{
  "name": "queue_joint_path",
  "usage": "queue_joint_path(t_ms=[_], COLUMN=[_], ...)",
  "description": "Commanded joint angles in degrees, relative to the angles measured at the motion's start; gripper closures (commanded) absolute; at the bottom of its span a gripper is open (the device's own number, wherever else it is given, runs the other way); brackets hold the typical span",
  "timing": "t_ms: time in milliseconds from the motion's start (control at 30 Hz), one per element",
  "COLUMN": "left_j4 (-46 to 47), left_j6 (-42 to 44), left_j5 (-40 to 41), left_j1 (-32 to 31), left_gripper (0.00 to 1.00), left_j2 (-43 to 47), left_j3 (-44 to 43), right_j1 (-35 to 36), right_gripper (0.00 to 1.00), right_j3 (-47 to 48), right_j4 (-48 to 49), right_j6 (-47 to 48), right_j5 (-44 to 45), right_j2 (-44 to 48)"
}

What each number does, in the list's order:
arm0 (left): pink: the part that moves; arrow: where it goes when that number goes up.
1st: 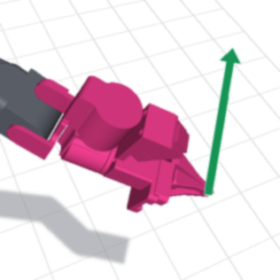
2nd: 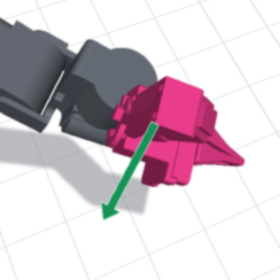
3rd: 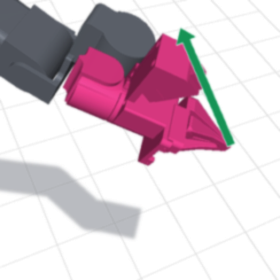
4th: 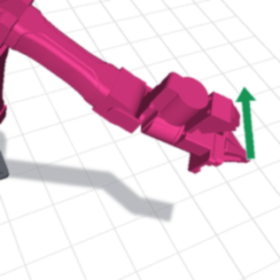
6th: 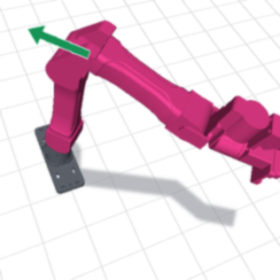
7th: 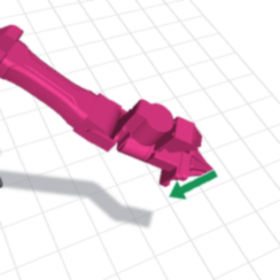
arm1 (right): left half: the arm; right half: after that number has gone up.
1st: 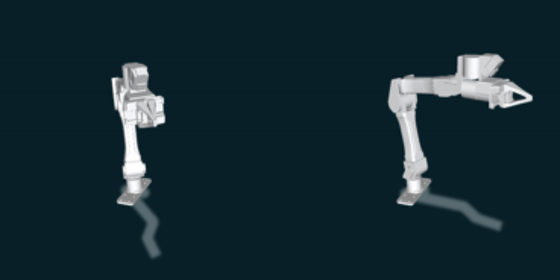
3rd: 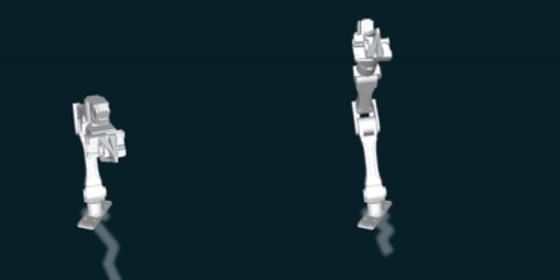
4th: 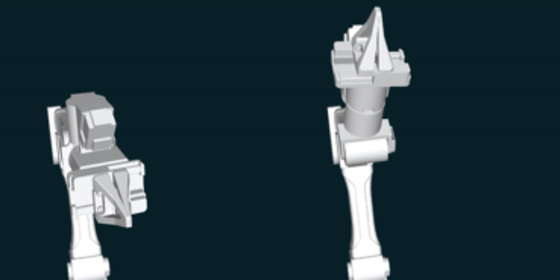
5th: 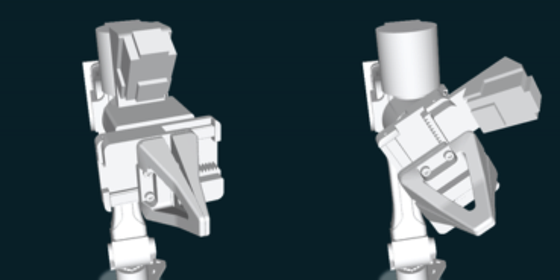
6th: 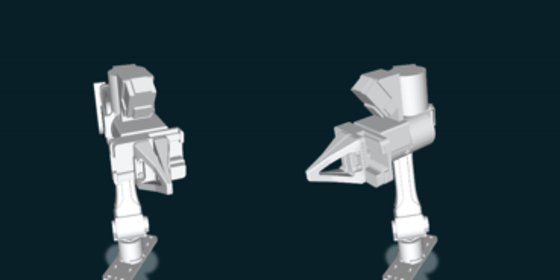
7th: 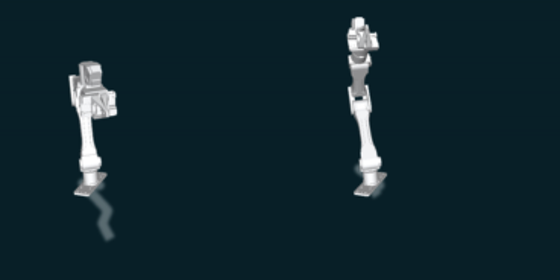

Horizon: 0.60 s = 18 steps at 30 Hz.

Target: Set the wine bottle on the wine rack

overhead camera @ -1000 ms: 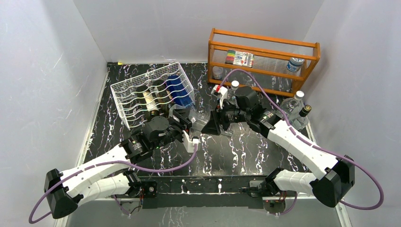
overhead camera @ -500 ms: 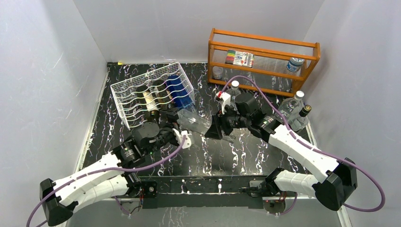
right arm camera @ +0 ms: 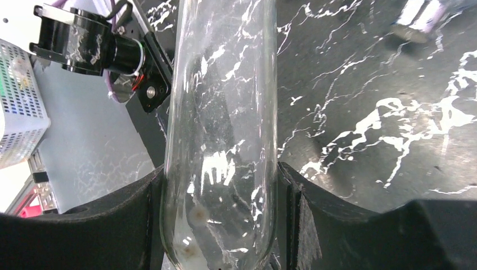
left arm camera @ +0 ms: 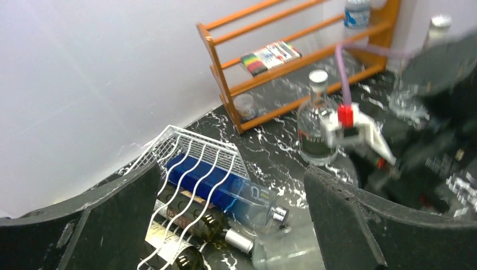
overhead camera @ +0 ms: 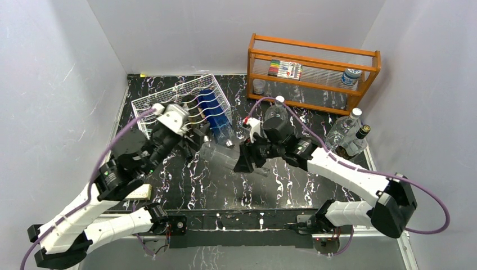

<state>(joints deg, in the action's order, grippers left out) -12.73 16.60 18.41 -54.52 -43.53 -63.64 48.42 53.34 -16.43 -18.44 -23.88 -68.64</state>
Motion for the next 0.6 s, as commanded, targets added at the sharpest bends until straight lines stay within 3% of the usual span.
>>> queue_joint_path(t_ms=[0, 333, 567], left_j4=[-4.54, -8.61, -11.46], left_j6=[-8.16, -12.44, -13.43], left_j5=[8.82, 13.57, 12.96], left_j1=[0.0, 0.02, -0.04], left_gripper=[0.02, 0.02, 0.02], left_j2=[-0.57, 0.02, 0.39], left_j3=[-5.73, -13.67, -15.72], right_j1=[4.1, 15.16, 18.99], right_gripper=[1.0, 1.0, 1.0], right_j3=[2.3, 10.56, 19.36], right_j4=[10.21, 18.7, 23.32], right_j6=[-3.67, -11.44, -14.76], right_j5=[2.74, 21.71, 24.46], right_j2=[-2.7, -17.81, -29.09])
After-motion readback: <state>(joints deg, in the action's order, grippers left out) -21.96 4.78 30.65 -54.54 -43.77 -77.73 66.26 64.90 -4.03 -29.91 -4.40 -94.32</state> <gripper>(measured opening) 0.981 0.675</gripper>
